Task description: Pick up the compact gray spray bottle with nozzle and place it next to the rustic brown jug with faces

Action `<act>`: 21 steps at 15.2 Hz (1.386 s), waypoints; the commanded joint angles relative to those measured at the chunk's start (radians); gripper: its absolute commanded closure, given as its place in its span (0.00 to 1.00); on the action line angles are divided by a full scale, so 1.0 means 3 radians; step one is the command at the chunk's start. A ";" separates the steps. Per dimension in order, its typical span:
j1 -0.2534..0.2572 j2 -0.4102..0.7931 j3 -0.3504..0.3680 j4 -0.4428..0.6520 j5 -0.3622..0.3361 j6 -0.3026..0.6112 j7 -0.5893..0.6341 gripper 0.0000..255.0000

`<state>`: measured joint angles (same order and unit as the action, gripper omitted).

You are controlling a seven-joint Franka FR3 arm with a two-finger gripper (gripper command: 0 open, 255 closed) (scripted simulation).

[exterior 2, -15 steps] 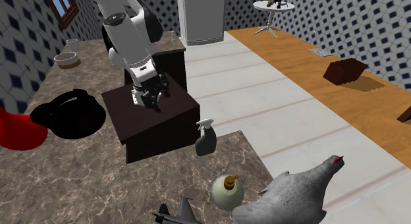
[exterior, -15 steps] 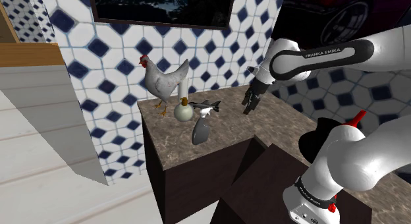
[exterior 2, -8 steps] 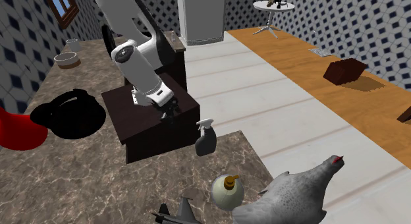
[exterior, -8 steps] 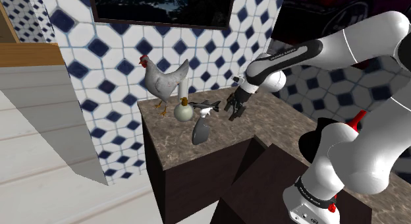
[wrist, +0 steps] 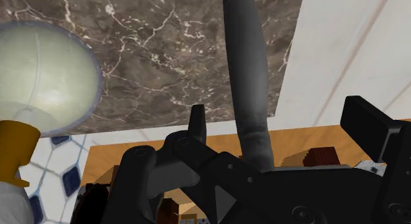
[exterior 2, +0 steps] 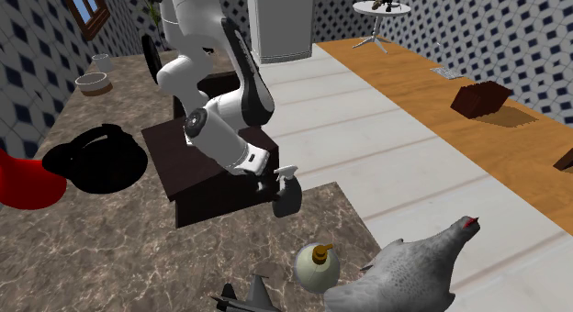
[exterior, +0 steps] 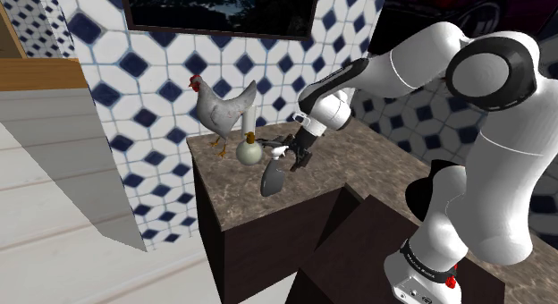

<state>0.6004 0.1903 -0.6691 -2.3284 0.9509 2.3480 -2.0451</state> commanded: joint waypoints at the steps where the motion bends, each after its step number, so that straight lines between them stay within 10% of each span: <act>1: -0.0069 0.0221 0.0092 0.0151 0.0245 -0.0112 -0.0328 0.00; 16: -0.0092 0.0536 0.0279 0.0240 0.0624 -0.0020 -0.0530 0.00; 17: -0.0092 0.0536 0.0279 0.0240 0.0624 -0.0020 -0.0530 1.00; 21: -0.0092 0.0536 0.0279 0.0240 0.0625 -0.0020 -0.0530 1.00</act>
<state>0.5726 0.3510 -0.5857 -2.2564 1.1382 2.3422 -2.2041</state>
